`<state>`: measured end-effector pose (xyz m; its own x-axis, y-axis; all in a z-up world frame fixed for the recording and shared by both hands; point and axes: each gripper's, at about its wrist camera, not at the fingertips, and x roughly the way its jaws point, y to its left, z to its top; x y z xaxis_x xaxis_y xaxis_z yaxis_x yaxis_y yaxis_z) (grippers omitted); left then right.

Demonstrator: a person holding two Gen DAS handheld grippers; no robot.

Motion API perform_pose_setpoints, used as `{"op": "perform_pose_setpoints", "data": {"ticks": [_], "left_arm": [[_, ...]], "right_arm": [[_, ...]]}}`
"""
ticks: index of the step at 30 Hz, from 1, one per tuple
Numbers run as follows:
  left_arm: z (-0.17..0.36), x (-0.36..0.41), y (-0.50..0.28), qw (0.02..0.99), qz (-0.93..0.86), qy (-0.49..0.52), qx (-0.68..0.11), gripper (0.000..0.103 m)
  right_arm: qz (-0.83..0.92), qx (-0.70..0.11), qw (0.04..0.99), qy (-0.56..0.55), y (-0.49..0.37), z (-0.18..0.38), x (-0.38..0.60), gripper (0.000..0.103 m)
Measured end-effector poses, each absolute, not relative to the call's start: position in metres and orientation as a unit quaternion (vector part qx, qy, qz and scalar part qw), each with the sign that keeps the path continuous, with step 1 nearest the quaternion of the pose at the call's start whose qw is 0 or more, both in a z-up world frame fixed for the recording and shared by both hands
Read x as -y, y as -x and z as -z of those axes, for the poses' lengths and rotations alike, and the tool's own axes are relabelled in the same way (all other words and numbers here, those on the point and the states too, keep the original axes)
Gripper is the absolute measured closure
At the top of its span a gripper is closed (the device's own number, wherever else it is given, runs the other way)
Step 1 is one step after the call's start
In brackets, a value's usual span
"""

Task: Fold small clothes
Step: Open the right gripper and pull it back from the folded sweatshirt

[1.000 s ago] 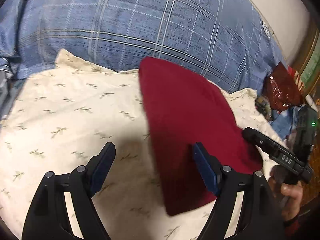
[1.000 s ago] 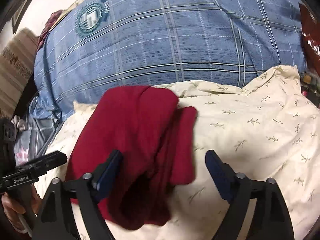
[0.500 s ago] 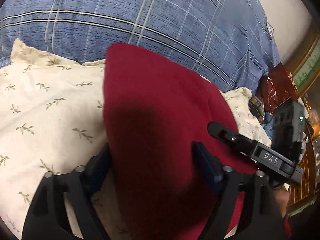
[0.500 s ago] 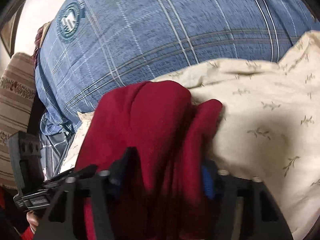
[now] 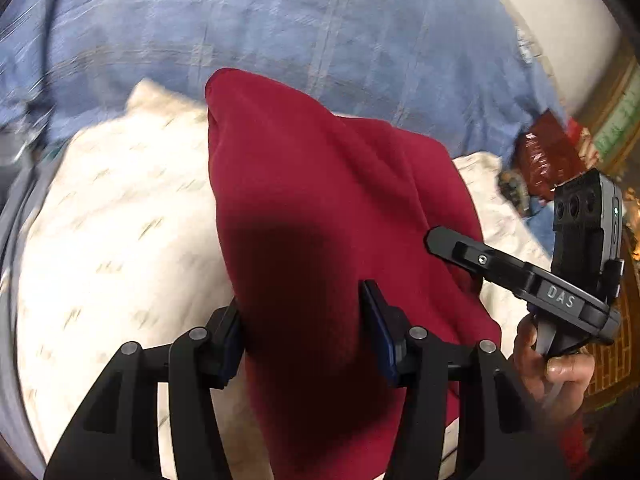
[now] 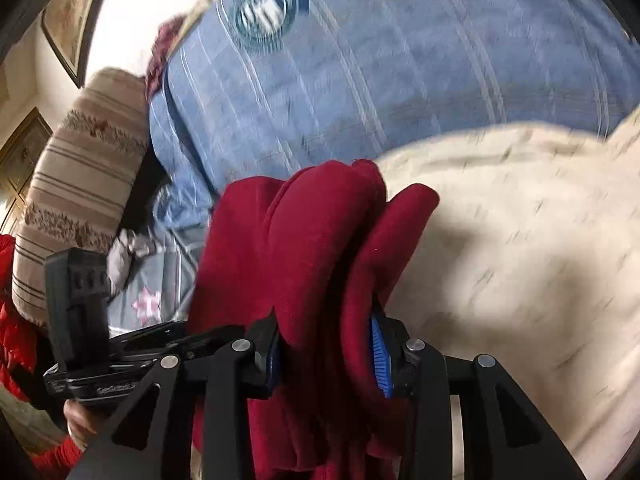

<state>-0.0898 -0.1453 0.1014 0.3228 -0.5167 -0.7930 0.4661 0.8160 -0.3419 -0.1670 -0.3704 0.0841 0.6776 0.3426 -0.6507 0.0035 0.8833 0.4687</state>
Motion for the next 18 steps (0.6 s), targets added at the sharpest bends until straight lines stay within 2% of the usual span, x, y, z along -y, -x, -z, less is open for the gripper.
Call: {"op": "perform_pose_setpoints", "data": {"ticks": [1,2,6,8,9,11,15,18], "left_arm": [[-0.094,0.144,0.090,0.813,0.293,0.024,-0.503,0.051],[-0.087,0.139,0.091,0.816,0.279,0.028,-0.506,0.050],[-0.091,0.127,0.103,0.836,0.263,0.038,-0.479,0.046],[-0.095,0.126,0.111,0.853,0.248,0.023,-0.459,0.041],[-0.097,0.126,0.116,0.862,0.238,0.012,-0.448,0.037],[-0.100,0.125,0.121,0.870,0.225,0.000,-0.438,0.036],[-0.104,0.118,0.130,0.882,0.206,-0.019,-0.423,0.036],[-0.110,0.113,0.137,0.893,0.194,-0.021,-0.406,0.032]], "right_arm": [[-0.084,-0.404,0.886,-0.212,0.165,-0.074,0.365,0.054],[-0.054,-0.421,0.885,-0.190,0.164,-0.067,0.360,0.053],[-0.018,-0.391,0.910,-0.141,0.193,-0.091,0.350,0.053],[-0.029,-0.365,0.924,-0.114,0.208,-0.111,0.337,0.054],[-0.042,-0.359,0.927,-0.099,0.213,-0.117,0.326,0.054],[-0.070,-0.360,0.927,-0.080,0.217,-0.119,0.307,0.059],[-0.062,-0.395,0.916,-0.038,0.218,-0.091,0.283,0.063],[0.016,-0.422,0.907,0.002,0.214,-0.056,0.289,0.059]]}}
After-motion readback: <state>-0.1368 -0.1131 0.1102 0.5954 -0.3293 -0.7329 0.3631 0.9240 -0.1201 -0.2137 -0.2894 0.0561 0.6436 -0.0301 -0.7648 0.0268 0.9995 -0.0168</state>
